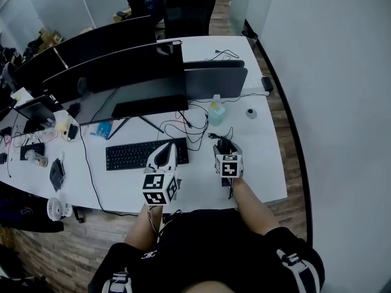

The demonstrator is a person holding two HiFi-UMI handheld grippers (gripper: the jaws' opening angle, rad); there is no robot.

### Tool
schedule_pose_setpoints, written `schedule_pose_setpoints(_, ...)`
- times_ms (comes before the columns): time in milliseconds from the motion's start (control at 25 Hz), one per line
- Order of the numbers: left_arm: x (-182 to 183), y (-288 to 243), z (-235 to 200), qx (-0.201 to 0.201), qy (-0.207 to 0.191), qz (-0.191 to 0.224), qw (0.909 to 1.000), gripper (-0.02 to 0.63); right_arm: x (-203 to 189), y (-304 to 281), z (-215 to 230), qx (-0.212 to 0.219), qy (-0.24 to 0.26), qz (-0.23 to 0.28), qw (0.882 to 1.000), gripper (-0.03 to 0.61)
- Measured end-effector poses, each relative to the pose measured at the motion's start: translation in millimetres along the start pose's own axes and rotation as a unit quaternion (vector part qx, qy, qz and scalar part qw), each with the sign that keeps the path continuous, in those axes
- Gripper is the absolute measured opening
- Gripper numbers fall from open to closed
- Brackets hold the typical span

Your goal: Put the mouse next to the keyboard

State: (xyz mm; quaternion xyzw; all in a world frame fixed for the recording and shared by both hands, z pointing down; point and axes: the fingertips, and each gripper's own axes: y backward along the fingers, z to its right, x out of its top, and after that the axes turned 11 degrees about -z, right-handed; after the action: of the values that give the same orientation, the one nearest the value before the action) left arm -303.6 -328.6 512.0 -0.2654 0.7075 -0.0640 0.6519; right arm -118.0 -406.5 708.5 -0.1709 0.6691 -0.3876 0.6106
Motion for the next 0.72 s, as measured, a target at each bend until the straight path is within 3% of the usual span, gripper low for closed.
schedule_pose_setpoints(720,-8,-19,-28,-0.035,-0.017,-0.022,0.999,0.012,-51,-45,0,-0.039,-0.03,-0.085,0.995,0.296)
